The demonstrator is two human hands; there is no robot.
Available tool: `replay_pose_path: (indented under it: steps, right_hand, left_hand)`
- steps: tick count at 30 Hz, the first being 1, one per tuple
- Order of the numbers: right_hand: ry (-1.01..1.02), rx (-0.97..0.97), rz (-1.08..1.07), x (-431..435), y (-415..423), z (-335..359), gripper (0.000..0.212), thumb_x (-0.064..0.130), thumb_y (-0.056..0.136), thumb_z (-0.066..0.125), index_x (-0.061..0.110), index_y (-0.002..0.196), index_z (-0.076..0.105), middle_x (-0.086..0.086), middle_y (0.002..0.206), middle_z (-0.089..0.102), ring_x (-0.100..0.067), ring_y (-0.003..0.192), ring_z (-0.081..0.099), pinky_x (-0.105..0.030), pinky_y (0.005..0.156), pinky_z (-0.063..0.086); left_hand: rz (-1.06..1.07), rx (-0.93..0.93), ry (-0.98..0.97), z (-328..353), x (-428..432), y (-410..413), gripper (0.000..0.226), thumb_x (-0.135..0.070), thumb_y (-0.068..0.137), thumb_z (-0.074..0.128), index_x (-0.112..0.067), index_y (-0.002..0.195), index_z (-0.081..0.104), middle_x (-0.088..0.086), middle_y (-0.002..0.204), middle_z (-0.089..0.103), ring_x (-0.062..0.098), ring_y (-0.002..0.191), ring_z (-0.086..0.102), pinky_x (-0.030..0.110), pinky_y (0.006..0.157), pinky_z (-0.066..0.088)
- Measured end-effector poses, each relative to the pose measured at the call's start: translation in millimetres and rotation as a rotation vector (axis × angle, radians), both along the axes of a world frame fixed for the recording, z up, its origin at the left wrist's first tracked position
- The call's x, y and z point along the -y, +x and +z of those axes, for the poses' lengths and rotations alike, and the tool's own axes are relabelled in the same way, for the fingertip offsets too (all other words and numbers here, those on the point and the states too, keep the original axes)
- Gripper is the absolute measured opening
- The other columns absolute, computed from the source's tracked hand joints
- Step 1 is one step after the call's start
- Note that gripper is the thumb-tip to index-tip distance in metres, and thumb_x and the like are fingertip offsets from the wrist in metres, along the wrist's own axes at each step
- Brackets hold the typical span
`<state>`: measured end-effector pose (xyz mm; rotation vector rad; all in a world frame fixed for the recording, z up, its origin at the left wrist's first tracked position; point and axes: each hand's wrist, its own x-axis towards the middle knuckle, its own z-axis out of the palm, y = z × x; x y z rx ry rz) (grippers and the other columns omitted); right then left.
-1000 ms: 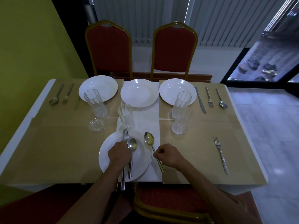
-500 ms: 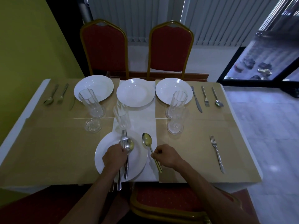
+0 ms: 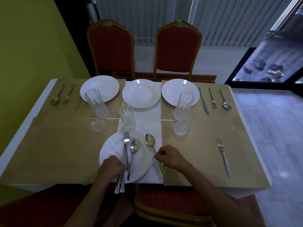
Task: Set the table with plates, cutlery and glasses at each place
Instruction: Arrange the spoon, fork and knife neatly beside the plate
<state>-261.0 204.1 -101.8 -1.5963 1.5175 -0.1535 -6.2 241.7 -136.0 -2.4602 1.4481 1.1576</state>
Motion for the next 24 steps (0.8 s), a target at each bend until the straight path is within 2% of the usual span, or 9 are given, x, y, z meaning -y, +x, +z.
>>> replay_pose_path:
  steps: [5,9,11,13,17,20,24]
  right_hand:
    - [0.005,0.002,-0.007,-2.1,-1.8,0.3,0.026,0.027,0.091,0.067,0.014,0.069,0.067,0.004,0.065,0.06,-0.006,0.057,0.055,-0.025,0.063,0.047]
    - [0.009,0.014,-0.021,-5.3,-4.4,-1.0,0.026,0.027,0.092,0.067,0.006,0.078,0.073,-0.001,0.072,0.065,-0.011,0.062,0.058,-0.034,0.07,0.054]
    - [0.012,0.018,-0.02,-7.5,-5.7,-1.0,0.023,0.027,0.092,0.067,0.009,0.077,0.072,0.001,0.071,0.064,-0.01,0.062,0.058,-0.035,0.071,0.055]
    - [0.015,0.014,-0.012,-8.7,-7.8,0.4,0.022,0.027,0.092,0.067,0.012,0.077,0.071,0.001,0.072,0.064,-0.009,0.062,0.057,-0.033,0.07,0.054]
    - [-0.002,-0.018,-0.001,-7.9,-17.4,3.5,0.03,0.027,0.091,0.066,0.0,0.08,0.072,-0.013,0.076,0.068,-0.012,0.062,0.057,-0.037,0.07,0.056]
    - [-0.004,-0.015,-0.003,-4.7,-27.7,3.0,0.031,0.027,0.09,0.066,-0.002,0.079,0.07,-0.01,0.074,0.066,-0.012,0.061,0.057,-0.04,0.072,0.057]
    - [-0.013,-0.028,0.039,-2.8,-38.1,2.0,0.032,0.027,0.089,0.065,-0.001,0.074,0.067,-0.006,0.068,0.061,-0.012,0.06,0.054,-0.039,0.069,0.055]
  left_hand:
    - [0.067,-0.119,-0.001,0.6,-0.4,5.2,0.025,-0.031,0.081,0.074,-0.007,0.074,0.075,0.009,0.073,0.073,0.024,0.074,0.07,0.028,0.064,0.053]
    - [0.024,-0.039,0.018,8.0,-0.9,1.5,0.021,-0.032,0.079,0.07,-0.013,0.071,0.072,0.001,0.075,0.071,0.019,0.073,0.066,0.031,0.071,0.054]
    - [0.019,-0.022,0.027,12.4,-1.8,-4.0,0.017,-0.029,0.078,0.07,-0.013,0.07,0.071,0.001,0.074,0.069,0.02,0.072,0.064,0.029,0.067,0.051]
    - [0.034,-0.049,0.033,13.0,-2.5,-8.8,0.021,-0.021,0.076,0.069,-0.012,0.059,0.062,0.002,0.065,0.062,0.022,0.064,0.061,0.026,0.058,0.044]
    - [0.067,-0.065,0.001,18.6,-4.0,-16.1,0.033,-0.014,0.077,0.071,-0.015,0.051,0.051,0.002,0.053,0.052,0.021,0.053,0.053,0.023,0.049,0.036]
    - [0.06,-0.016,-0.05,22.9,-5.3,-16.7,0.041,-0.018,0.079,0.072,-0.016,0.048,0.044,-0.002,0.048,0.044,0.017,0.048,0.047,0.024,0.045,0.031]
    - [0.094,0.032,-0.094,30.5,-10.6,-17.0,0.032,-0.024,0.082,0.071,-0.012,0.055,0.059,0.003,0.056,0.06,0.019,0.056,0.058,0.026,0.053,0.042]
